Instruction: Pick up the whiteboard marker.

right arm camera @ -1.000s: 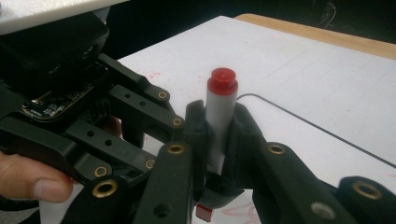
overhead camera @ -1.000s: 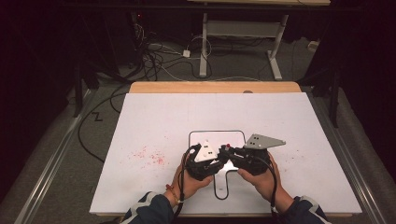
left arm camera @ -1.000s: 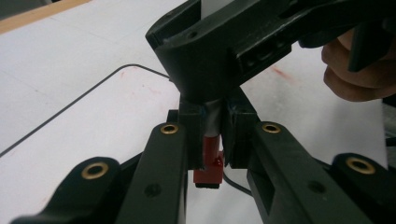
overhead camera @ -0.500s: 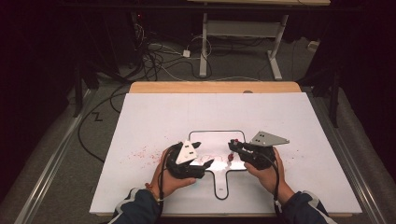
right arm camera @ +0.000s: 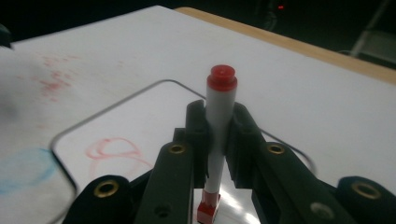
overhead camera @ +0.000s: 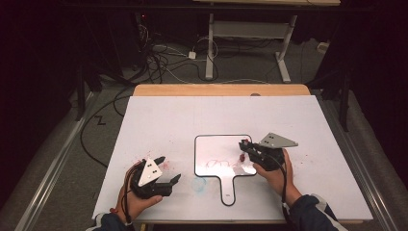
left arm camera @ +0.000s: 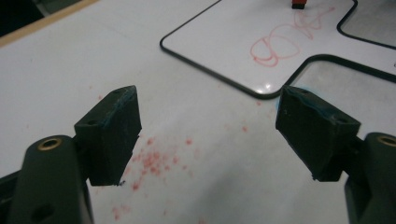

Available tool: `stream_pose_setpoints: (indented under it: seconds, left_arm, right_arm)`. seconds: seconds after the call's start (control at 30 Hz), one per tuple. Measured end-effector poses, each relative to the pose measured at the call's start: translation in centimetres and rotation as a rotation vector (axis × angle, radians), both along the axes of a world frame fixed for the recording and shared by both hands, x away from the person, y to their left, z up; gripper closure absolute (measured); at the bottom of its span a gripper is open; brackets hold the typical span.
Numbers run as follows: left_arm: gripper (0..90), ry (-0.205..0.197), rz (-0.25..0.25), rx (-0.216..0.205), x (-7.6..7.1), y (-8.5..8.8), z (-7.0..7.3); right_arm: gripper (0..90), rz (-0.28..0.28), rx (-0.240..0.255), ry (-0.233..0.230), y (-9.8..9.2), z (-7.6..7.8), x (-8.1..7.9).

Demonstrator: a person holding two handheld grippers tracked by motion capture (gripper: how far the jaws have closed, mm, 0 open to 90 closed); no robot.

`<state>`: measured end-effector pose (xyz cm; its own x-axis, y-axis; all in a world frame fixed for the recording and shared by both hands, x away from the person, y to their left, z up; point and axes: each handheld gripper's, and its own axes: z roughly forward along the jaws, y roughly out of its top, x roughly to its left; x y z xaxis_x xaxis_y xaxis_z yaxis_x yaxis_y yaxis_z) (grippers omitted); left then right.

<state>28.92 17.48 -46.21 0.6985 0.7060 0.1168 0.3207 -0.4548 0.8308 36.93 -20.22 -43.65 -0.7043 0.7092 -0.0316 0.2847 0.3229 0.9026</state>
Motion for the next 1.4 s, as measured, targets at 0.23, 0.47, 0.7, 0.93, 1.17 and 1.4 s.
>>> stream_pose_setpoints:
  seconds: [0.23, 0.47, 0.7, 0.93, 1.17, 1.4]
  left_arm:
    - [21.2, 0.015, 0.001, 0.009, -0.5, 0.8, -0.4]
    - [21.2, 0.020, -0.018, 0.019, -0.3, 0.5, -0.4]
    - [21.1, 0.024, -0.037, 0.026, -0.1, 0.2, -0.5]
    - [21.2, 0.032, -0.042, 0.022, -0.2, 0.2, -0.6]
    - [21.2, 0.025, -0.056, 0.033, -0.2, 0.1, -0.5]
    - [21.1, 0.021, -0.056, 0.030, -0.3, 0.3, -0.5]
  right_arm:
    - [81.9, 0.027, -0.059, -0.011, 1.7, 0.3, 0.0]
    - [82.0, -0.126, -0.127, 0.006, -1.3, 1.0, 1.1]
    - [82.0, -0.038, -0.076, 0.042, -0.4, 0.9, 0.4]
    - [82.0, -0.076, -0.128, 0.022, -2.3, 1.2, 0.2]
    - [81.9, 0.025, -0.024, 0.075, -1.0, 0.7, -0.6]
    - [82.0, -0.004, -0.155, -0.030, -1.0, 0.8, -1.1]
